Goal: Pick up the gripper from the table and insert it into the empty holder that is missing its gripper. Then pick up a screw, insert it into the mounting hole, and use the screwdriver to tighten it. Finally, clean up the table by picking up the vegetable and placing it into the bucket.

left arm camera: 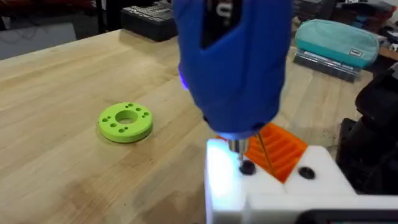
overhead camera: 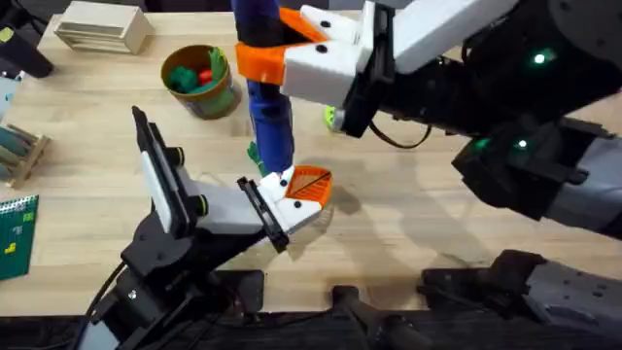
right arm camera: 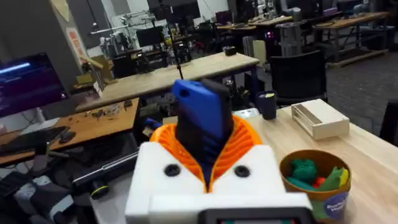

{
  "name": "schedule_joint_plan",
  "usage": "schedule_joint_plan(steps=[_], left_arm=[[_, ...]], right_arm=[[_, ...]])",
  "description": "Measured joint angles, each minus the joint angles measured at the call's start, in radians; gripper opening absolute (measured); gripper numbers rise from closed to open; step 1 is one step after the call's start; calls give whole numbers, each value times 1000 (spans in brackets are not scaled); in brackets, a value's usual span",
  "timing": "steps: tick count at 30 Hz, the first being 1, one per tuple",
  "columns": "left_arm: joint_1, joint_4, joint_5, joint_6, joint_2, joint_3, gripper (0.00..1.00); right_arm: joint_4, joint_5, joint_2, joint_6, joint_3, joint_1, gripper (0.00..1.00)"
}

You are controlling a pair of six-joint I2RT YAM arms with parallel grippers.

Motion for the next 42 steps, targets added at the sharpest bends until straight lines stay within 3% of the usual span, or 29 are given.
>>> schedule_joint_plan(steps=[42], left_arm=[[0, 0, 0, 0, 0, 0, 4]], right_arm=[[-5, -44, -9, 19, 0, -17, 33]])
